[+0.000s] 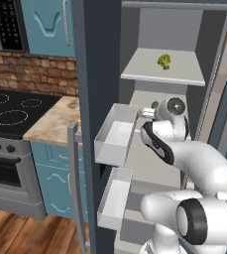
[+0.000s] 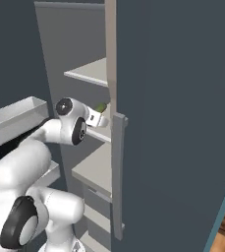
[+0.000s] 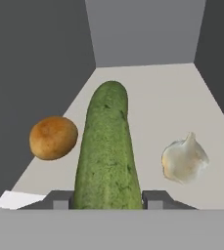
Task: Take the cucumber and broccoli from the highest rack and move them to the second highest rack where the potato and garlic are located, to maximize freezer space. Close the freezer door after rearranging.
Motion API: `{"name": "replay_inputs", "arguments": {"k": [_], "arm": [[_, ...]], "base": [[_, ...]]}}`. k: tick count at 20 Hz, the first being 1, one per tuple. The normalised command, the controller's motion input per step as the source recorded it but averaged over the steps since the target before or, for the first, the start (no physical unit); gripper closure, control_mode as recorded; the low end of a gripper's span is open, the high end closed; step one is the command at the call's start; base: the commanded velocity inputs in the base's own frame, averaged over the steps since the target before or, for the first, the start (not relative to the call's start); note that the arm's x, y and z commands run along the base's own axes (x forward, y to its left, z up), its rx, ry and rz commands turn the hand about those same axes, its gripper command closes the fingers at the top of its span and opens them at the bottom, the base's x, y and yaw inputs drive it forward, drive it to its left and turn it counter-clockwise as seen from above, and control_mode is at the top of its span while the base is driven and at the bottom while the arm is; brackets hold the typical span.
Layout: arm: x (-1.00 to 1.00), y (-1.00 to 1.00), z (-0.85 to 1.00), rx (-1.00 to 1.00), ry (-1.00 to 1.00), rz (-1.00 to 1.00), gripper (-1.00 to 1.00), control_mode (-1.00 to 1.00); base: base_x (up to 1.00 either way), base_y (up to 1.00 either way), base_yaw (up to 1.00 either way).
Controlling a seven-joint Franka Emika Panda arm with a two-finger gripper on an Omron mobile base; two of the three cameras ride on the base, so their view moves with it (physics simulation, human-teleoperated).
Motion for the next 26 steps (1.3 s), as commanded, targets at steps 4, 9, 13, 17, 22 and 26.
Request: {"name": "replay_inputs", "arguments": {"k": [4, 9, 13, 17, 22, 26], "arm": [[0.57, -0.11, -0.14, 0.0, 0.12, 0.0, 1.0, -1.0], [0.56, -0.14, -0.16, 0.0, 0.15, 0.0, 1.0, -1.0], [0.43, -0.06, -0.27, 0.0, 0.0, 0.0, 1.0, -1.0], [0.38, -0.03, -0.31, 0.0, -0.01, 0.0, 1.0, -1.0], [0.45, -0.07, -0.36, 0.0, 0.0, 0.0, 1.0, -1.0], [0.54, -0.11, -0.29, 0.0, -0.01, 0.0, 1.0, -1.0]], "base": [[0.0, 0.0, 0.0], [0.0, 0.0, 0.0], [0.0, 0.0, 0.0], [0.0, 0.0, 0.0], [0.0, 0.0, 0.0], [0.0, 0.0, 0.0]]}}
